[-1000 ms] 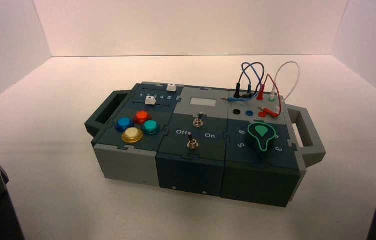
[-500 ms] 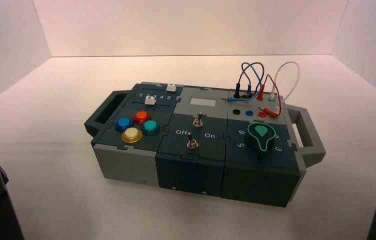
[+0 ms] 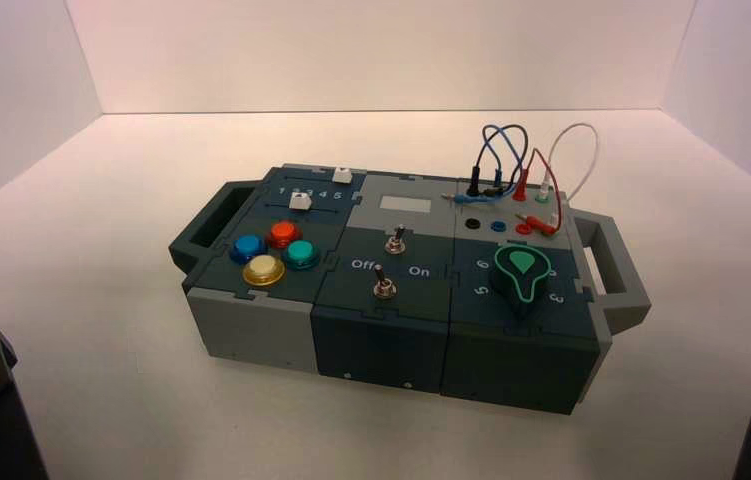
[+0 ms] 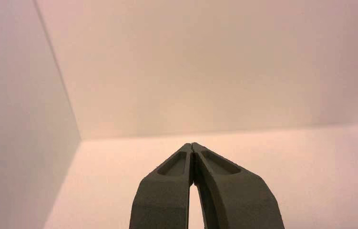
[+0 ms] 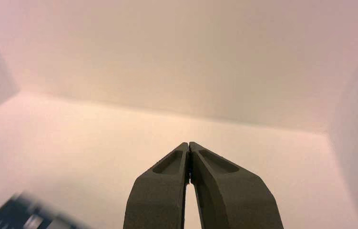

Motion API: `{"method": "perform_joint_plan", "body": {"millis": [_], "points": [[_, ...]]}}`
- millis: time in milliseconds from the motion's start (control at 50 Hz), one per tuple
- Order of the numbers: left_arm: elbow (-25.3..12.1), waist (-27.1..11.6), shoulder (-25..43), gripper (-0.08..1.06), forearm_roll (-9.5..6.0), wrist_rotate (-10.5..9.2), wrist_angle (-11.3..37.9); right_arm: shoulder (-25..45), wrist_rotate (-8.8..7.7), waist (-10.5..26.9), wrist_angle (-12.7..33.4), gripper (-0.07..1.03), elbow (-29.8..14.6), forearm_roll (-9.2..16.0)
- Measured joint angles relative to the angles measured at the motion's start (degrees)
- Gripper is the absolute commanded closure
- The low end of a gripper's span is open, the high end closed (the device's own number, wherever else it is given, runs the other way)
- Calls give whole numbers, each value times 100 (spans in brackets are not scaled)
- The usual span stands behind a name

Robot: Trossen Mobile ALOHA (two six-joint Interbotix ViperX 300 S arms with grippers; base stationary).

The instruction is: Move the top slider to position 4.

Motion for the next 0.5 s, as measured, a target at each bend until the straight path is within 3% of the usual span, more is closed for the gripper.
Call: {"method": "perform_joint_plan", "body": {"millis": [220,380,500], "points": [[-431,-316,800,100,9,9,1081,870,9,958,606,99,-334,70],[-677,-580,1371,100,9,9,1705,1125,9,1318,817,99,-483,141],[-870,-896,1758,100,9,35,2118,1178,9,1529,1046,99,-589,378]]}}
